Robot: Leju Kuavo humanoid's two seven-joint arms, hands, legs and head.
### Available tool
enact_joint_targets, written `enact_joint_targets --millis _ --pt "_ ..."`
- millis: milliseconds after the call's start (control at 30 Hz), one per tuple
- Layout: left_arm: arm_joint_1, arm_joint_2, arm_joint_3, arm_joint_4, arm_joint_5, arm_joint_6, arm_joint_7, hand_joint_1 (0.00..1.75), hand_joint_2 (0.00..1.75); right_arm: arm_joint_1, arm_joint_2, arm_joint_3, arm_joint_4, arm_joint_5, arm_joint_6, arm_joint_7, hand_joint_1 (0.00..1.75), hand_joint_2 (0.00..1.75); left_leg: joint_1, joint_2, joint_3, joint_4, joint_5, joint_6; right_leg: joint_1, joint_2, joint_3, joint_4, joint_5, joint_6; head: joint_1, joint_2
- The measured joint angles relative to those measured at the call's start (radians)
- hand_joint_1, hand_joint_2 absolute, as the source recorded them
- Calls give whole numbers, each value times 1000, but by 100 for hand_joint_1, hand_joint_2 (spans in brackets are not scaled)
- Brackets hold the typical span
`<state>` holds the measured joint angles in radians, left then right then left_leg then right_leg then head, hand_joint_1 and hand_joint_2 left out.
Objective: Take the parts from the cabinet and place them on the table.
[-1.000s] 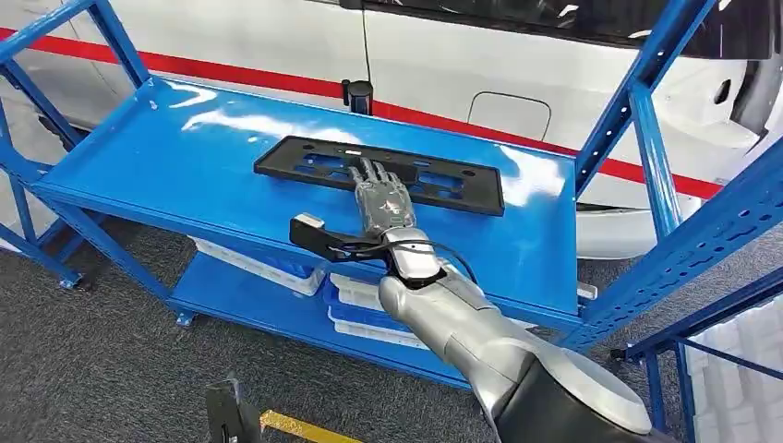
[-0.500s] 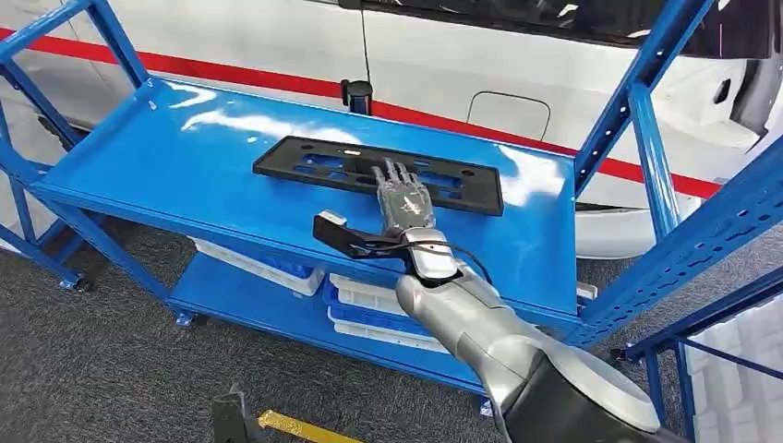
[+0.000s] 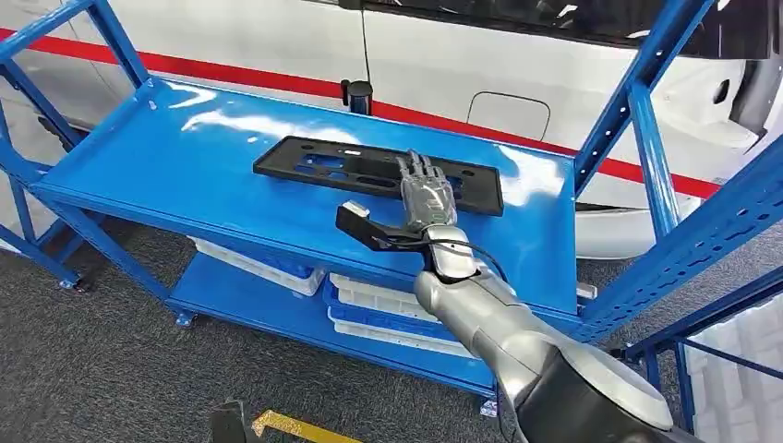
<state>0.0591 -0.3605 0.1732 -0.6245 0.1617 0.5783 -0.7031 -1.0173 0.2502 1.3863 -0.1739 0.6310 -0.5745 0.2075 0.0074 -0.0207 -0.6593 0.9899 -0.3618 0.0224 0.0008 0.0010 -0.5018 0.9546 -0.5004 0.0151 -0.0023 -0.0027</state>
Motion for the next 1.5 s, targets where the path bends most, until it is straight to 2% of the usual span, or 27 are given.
enact_joint_targets --millis 600,633,667,700,1000,1133,1233,1400,1500 --pt "-8 0 -6 22 3 10 0 0 0 0 -58 -41 6 -33 -4 18 0 175 0 0 0 0 0 0 0 0 0 0 0 0 0 0" --pt "-8 0 -9 23 3 10 0 0 0 0 -61 -41 6 -34 -4 18 31 175 0 0 0 0 0 0 0 0 0 0 0 0 0 0" --pt "-9 0 -10 24 2 10 0 0 0 0 -64 -42 6 -36 -3 19 154 175 0 0 0 0 0 0 0 0 0 0 0 0 0 0" --pt "-9 0 -12 24 2 10 0 0 0 1 -67 -44 7 -39 -3 21 175 175 0 0 0 0 0 0 0 0 0 0 0 0 0 0" --pt "-14 0 -19 34 -1 -8 0 0 0 2 -109 -73 8 -63 -22 18 175 175 0 0 0 0 0 0 0 0 0 0 0 0 0 0" --pt "-15 0 -25 35 -6 -85 0 0 0 -1 -119 -79 8 -66 -60 3 175 175 0 0 0 0 0 0 0 0 0 0 0 0 0 0" --pt "-18 0 -40 35 -25 -148 0 0 0 -9 -122 -92 8 -68 -85 -37 175 175 0 0 0 0 0 0 0 0 0 0 0 0 0 0" --pt "-20 0 -53 35 -30 -156 0 0 0 -18 -126 -96 7 -68 -94 -48 175 175 0 0 0 0 0 0 0 0 1 0 0 0 0 0" --pt "-20 2 -69 35 -38 -164 0 0 0 -20 -128 -101 5 -68 -114 -84 175 175 0 0 0 0 0 0 0 0 1 0 0 0 0 0"
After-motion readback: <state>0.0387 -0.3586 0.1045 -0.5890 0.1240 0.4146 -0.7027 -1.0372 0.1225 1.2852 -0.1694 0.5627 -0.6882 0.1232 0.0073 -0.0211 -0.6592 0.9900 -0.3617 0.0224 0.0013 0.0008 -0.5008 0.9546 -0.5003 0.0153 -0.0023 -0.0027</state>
